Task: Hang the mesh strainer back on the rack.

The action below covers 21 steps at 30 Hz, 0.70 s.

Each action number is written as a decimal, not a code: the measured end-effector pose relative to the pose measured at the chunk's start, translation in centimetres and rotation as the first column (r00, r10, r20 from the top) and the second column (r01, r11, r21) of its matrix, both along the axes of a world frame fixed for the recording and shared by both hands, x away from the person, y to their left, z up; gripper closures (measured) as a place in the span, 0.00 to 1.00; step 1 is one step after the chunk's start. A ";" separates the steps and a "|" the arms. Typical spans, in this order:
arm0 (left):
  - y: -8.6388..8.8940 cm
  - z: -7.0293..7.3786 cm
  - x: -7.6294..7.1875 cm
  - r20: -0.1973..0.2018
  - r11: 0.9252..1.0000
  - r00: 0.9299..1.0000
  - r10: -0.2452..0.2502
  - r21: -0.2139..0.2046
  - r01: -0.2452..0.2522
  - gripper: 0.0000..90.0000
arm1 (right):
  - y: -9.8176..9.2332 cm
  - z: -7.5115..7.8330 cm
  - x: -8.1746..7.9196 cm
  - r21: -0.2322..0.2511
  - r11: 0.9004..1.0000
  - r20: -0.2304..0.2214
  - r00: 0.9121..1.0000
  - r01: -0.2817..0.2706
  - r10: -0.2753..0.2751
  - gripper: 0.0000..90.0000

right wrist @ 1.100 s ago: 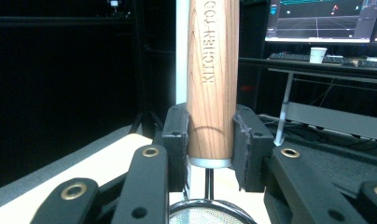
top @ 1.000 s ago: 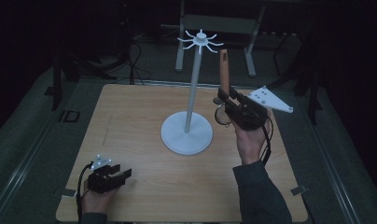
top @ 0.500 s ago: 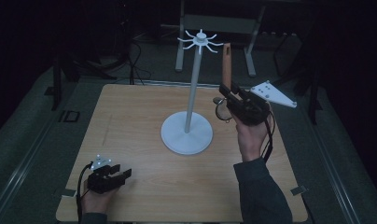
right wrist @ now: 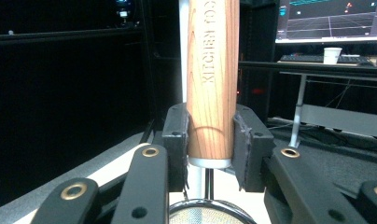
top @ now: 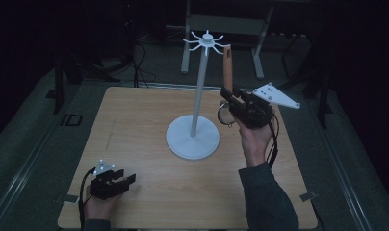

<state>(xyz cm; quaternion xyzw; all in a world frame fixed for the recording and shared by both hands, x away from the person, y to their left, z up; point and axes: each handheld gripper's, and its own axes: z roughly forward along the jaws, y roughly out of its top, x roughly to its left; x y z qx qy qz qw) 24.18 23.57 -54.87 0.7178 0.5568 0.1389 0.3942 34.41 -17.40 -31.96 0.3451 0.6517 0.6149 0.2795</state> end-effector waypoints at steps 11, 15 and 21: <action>0.0 0.0 0.0 0.000 1.000 1.000 0.001 -0.001 -0.001 0.48 | 0.5 0.0 0.4 -0.017 1.000 -0.014 1.000 -0.022 0.022 0.77; 0.0 0.0 0.0 0.000 1.000 1.000 0.000 0.000 0.000 0.48 | 0.6 -0.1 0.6 -0.017 1.000 -0.024 0.999 -0.025 0.024 0.77; 0.0 0.0 0.0 0.000 1.000 1.000 0.001 -0.001 -0.001 0.48 | 0.8 -0.3 1.3 -0.012 0.999 -0.056 0.997 -0.050 0.049 0.77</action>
